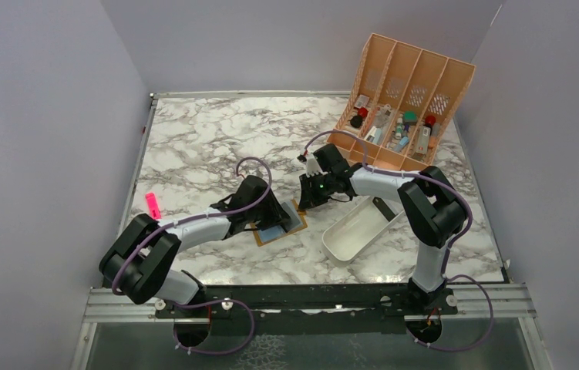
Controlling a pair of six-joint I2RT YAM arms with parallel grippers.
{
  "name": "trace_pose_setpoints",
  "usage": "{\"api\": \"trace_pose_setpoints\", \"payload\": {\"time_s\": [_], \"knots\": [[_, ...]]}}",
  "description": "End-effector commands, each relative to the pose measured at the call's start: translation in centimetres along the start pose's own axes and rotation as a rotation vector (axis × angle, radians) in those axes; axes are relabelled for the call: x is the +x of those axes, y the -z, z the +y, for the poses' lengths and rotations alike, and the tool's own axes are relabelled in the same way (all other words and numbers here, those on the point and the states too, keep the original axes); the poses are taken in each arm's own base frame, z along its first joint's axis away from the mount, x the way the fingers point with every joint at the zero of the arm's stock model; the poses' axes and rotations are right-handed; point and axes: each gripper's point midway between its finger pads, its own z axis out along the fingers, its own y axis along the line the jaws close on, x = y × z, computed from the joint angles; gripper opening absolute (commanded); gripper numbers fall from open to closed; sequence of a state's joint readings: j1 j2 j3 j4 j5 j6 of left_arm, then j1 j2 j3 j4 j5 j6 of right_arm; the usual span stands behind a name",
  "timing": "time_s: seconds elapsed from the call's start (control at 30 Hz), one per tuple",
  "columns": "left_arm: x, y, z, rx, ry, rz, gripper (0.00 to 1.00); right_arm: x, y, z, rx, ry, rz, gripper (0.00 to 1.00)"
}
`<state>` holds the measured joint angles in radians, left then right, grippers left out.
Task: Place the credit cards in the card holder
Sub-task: Insert the credit card into the card holder.
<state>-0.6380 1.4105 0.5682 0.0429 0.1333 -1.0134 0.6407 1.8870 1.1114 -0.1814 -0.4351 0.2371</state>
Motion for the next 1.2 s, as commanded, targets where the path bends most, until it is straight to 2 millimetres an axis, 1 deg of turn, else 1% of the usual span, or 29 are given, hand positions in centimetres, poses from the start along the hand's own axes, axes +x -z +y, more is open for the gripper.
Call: {"api": "trace_pose_setpoints", "payload": {"time_s": [0.0, 0.17, 0.27, 0.33, 0.37, 0.6, 0.73, 0.8, 0.93, 1.03, 1.17], "knots": [[-1.5, -0.3, -1.2, 0.005, -0.039, -0.065, 0.4, 1.7, -0.2, 0.2, -0.013, -0.01, 0.058, 0.11], [-1.4, -0.2, -0.2, -0.048, -0.029, -0.06, 0.41, 1.7, -0.2, 0.1, -0.01, -0.009, 0.061, 0.11], [-1.3, 0.0, 0.0, -0.059, -0.023, -0.06, 0.44, 1.7, -0.2, 0.2, -0.01, -0.008, 0.062, 0.11], [-1.3, 0.3, 0.1, -0.07, -0.023, -0.061, 0.49, 1.6, -0.2, 0.2, -0.01, -0.007, 0.061, 0.11], [-1.2, 0.4, 0.3, -0.084, -0.023, -0.058, 0.5, 1.6, -0.2, 0.2, -0.01, -0.007, 0.061, 0.11], [-1.5, 0.9, 1.0, -0.118, -0.025, -0.079, 0.52, 1.5, -0.2, 0.2, -0.011, -0.007, 0.062, 0.11], [-1.5, 0.4, 1.3, -0.133, -0.028, -0.072, 0.52, 1.5, -0.1, 0.2, -0.009, -0.005, 0.062, 0.11], [-1.4, 0.0, 1.2, -0.126, -0.034, -0.064, 0.52, 1.5, 0.0, 0.2, -0.008, -0.005, 0.061, 0.11], [-1.5, -0.6, 0.3, -0.1, -0.041, -0.059, 0.52, 1.5, -0.1, 0.2, -0.008, -0.004, 0.062, 0.11], [-1.9, -0.6, -0.6, -0.083, -0.051, -0.068, 0.52, 1.6, -0.1, 0.2, -0.009, -0.005, 0.062, 0.11], [-2.2, -0.6, -1.3, -0.073, -0.068, -0.077, 0.52, 1.5, -0.2, 0.3, -0.012, -0.007, 0.061, 0.1]]}}
